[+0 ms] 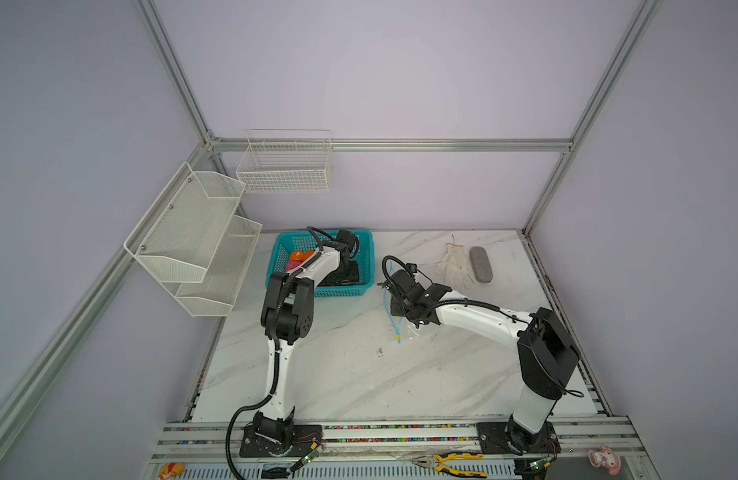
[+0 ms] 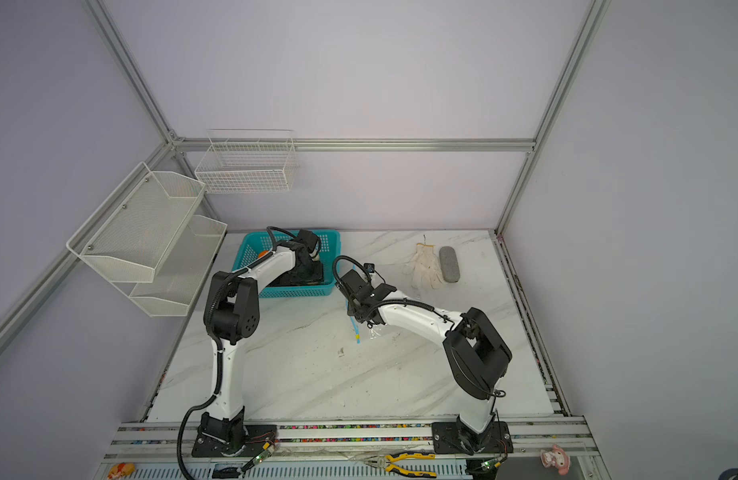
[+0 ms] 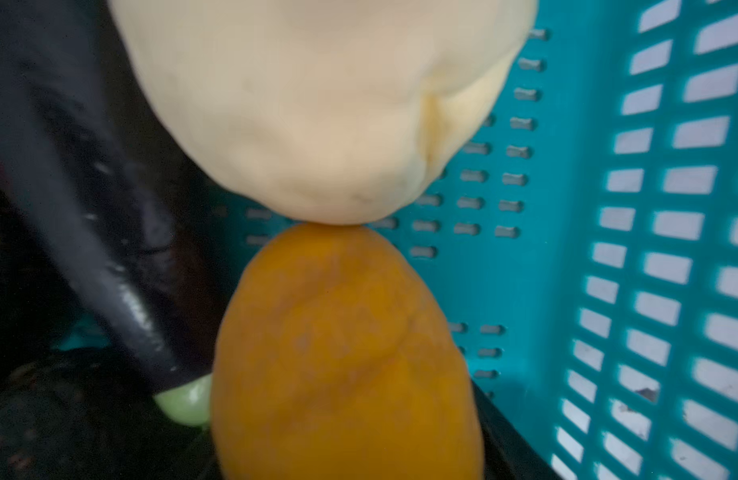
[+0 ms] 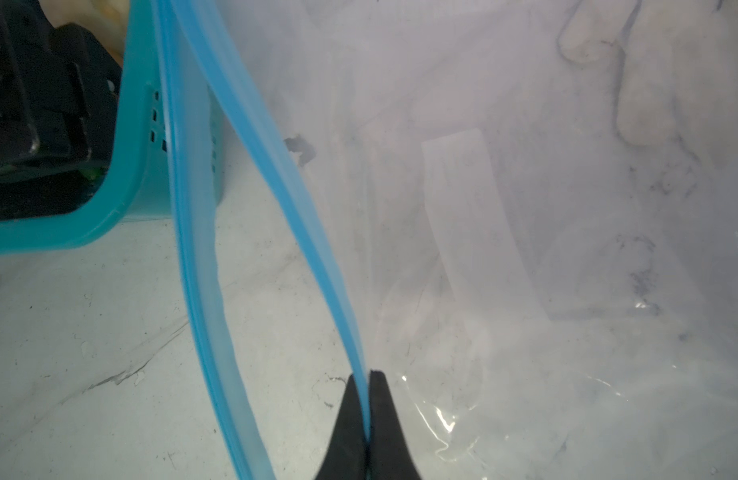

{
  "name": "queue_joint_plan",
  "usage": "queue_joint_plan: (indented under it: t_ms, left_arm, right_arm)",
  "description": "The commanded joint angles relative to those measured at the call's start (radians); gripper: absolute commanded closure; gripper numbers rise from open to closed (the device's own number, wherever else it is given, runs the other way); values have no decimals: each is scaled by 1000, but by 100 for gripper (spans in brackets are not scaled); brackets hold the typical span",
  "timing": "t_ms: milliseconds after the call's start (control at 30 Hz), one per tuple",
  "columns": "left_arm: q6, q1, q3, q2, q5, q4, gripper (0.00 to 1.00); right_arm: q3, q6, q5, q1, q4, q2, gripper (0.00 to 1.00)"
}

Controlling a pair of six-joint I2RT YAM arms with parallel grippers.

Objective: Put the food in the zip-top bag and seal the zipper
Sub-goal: 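Lower the left gripper onto the yellow potato and close on it, then lift the yellow potato with the left gripper and carry it toward the bag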

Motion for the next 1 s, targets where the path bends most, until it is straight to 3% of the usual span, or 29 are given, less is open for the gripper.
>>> queue_joint_plan:
  t_ms: [0,500,967]
  left_arm:
    - [9,5,97,0,-13,8,36]
    - [11,5,160,28,-33,7,24]
    - [-7,3,101,-25,-28,6,52]
  right_arm:
    - [22,-8,7,4,-1,2,100]
    - [13,-6,8,4,0,-7,100]
    - [5,-3,8,4,10,-13,100]
